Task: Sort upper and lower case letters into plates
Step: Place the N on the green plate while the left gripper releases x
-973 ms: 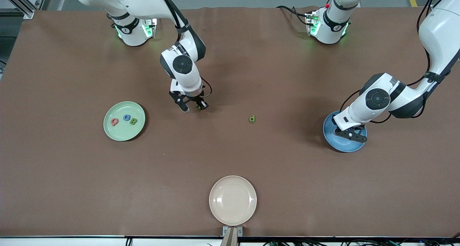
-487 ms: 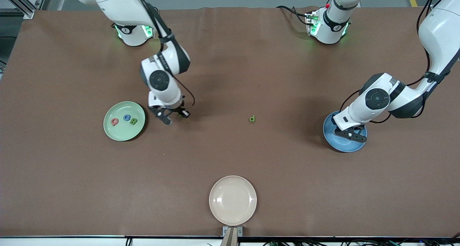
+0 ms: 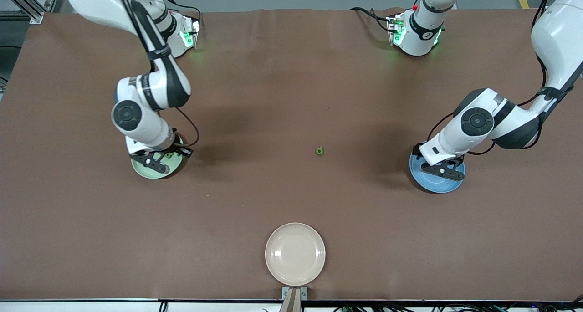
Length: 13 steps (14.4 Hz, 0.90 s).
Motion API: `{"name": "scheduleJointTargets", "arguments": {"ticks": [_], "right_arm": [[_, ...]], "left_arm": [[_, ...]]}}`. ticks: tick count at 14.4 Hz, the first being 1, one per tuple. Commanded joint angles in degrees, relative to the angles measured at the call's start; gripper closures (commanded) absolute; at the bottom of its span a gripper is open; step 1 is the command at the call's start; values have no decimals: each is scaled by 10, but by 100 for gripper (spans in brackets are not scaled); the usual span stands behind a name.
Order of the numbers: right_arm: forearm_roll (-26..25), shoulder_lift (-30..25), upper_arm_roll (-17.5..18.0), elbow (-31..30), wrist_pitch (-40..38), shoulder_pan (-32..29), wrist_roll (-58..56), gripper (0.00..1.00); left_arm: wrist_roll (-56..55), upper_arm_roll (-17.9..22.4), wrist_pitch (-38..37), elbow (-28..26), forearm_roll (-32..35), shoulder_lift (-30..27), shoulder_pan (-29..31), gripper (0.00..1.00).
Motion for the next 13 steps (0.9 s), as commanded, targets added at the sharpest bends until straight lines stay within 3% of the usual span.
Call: {"name": "scheduleJointTargets", "arguments": {"ticks": [1, 5, 11, 13], "right_arm": [[-17, -6, 9, -13, 21, -51, -77, 100], [-16, 29, 9, -9, 72, -102, -161, 100], [-11, 68, 10, 6, 97, -114, -174, 99], [-11, 70, 11, 7, 97, -115, -174, 92]], "left_arm": [[-50, -39, -53, 33, -49, -11, -39, 0], [-220, -31, -52, 69, -77, -5, -176, 0], [-472, 114, 23, 134, -94, -2, -425, 0], [-535, 173, 73, 139, -95, -2, -487, 0]]}}
